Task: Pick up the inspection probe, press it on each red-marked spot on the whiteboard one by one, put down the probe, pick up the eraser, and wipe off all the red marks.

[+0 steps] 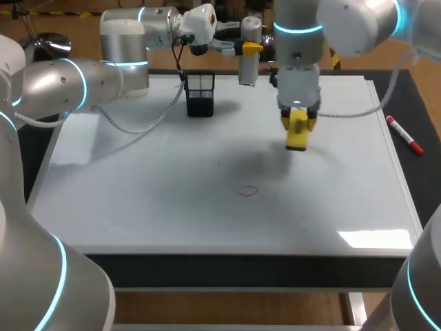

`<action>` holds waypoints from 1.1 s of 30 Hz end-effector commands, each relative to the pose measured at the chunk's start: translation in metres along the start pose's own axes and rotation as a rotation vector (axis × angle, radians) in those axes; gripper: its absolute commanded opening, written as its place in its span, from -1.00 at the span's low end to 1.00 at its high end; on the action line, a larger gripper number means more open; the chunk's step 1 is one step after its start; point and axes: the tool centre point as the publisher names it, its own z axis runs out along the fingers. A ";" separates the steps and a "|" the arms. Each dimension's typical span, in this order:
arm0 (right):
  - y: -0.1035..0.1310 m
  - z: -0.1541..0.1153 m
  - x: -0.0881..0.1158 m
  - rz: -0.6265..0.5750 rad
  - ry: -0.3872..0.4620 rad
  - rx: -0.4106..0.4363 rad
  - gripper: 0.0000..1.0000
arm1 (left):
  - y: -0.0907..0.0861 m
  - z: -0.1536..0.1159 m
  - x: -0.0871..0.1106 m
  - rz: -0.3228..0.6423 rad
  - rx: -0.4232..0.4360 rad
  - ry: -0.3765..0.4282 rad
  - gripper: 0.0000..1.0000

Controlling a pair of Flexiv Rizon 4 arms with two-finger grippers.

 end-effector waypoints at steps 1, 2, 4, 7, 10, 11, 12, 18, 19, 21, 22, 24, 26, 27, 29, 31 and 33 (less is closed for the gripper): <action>0.010 -0.002 0.039 0.018 -0.031 0.037 -1.00 | -0.001 0.000 -0.001 -0.002 -0.001 0.004 -1.00; 0.012 -0.001 0.044 0.030 -0.035 0.037 -1.00 | -0.001 0.000 -0.001 -0.002 -0.001 0.004 -1.00; 0.015 0.001 0.054 0.056 -0.034 0.034 -1.00 | -0.001 0.000 -0.001 -0.002 -0.001 0.004 -1.00; 0.019 0.002 0.068 0.091 -0.036 0.034 -1.00 | -0.001 0.000 -0.001 -0.002 -0.001 0.004 -1.00; 0.023 0.002 0.078 0.116 -0.040 0.037 -1.00 | -0.001 0.000 -0.001 -0.002 -0.001 0.004 -1.00; 0.024 0.002 0.081 0.122 -0.043 0.038 -1.00 | -0.001 0.000 -0.001 -0.002 -0.001 0.004 -1.00; 0.025 0.002 0.083 0.128 -0.044 0.036 -1.00 | -0.001 0.000 -0.001 -0.002 -0.001 0.004 -1.00; 0.026 0.006 0.090 0.152 -0.057 0.031 -1.00 | -0.001 0.000 -0.001 -0.002 -0.001 0.004 -1.00; 0.026 0.007 0.091 0.156 -0.061 0.031 -1.00 | -0.001 0.000 -0.001 -0.002 -0.001 0.004 -1.00; 0.025 0.007 0.092 0.164 -0.067 0.032 -1.00 | -0.001 0.000 -0.001 -0.002 -0.001 0.004 -1.00; 0.025 0.008 0.093 0.169 -0.070 0.033 -1.00 | -0.001 0.000 -0.001 -0.002 -0.001 0.004 -1.00; 0.024 0.007 0.093 0.169 -0.071 0.035 -1.00 | -0.001 0.000 -0.001 -0.002 -0.001 0.004 -1.00; 0.023 0.006 0.093 0.171 -0.071 0.038 -1.00 | -0.001 0.000 -0.001 -0.002 -0.001 0.004 -1.00; 0.023 0.006 0.093 0.171 -0.071 0.038 -1.00 | -0.001 0.000 -0.001 -0.002 -0.001 0.004 -1.00; 0.023 0.006 0.093 0.171 -0.071 0.038 -1.00 | -0.001 0.000 -0.001 -0.002 -0.001 0.004 -1.00; 0.023 0.006 0.093 0.171 -0.071 0.038 -1.00 | -0.001 0.000 -0.001 -0.002 -0.001 0.004 -1.00; 0.023 0.006 0.093 0.171 -0.071 0.038 -1.00 | -0.001 0.000 -0.001 -0.002 -0.001 0.004 -1.00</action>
